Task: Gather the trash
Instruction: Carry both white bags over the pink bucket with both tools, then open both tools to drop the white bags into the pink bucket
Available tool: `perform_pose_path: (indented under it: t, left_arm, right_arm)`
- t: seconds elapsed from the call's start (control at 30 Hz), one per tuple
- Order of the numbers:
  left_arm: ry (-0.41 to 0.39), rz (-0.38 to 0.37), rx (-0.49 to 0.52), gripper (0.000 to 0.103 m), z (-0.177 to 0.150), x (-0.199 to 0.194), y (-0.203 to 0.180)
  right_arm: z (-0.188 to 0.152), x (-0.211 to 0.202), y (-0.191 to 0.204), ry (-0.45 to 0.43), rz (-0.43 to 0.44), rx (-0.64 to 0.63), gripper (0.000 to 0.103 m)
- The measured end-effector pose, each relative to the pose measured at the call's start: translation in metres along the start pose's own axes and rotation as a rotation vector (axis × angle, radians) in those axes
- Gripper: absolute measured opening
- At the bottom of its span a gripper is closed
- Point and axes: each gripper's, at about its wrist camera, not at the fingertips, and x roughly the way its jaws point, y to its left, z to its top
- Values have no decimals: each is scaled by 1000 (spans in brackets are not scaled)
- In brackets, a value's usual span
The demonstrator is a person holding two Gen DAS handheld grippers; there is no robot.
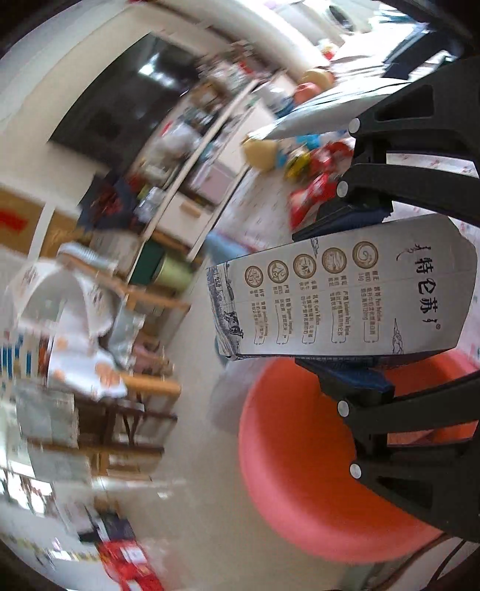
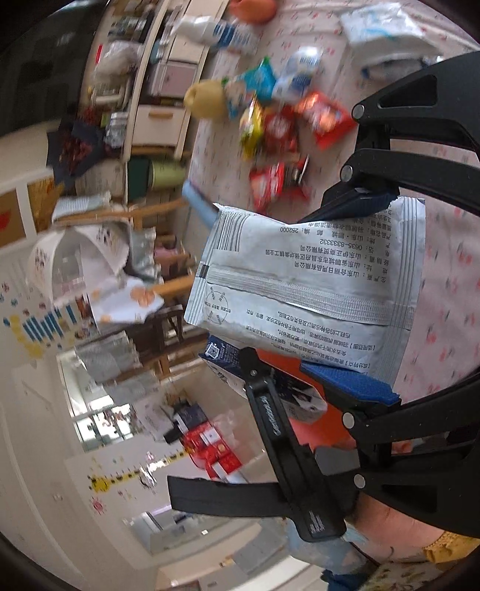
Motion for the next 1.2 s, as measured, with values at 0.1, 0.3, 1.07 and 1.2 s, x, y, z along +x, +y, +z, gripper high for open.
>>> perform_pose_path:
  t: [0.1,0.3,1.07,1.2]
  left_arm:
    - [-28,43,-77,60,9,-6,28]
    - [-75,112,-226,60,18,-18,74]
    - [-241,136,-195,92,25,-28,76]
    - [-255,119,-102,93,24,-26,54]
  right_arm:
    - [7,11,23,9,19,-49,70]
    - [19,46,74,25,50,-137,71]
    - [-29,39,45,71,-68,-37,94]
    - [-44,24,40,70,-106,-53,94]
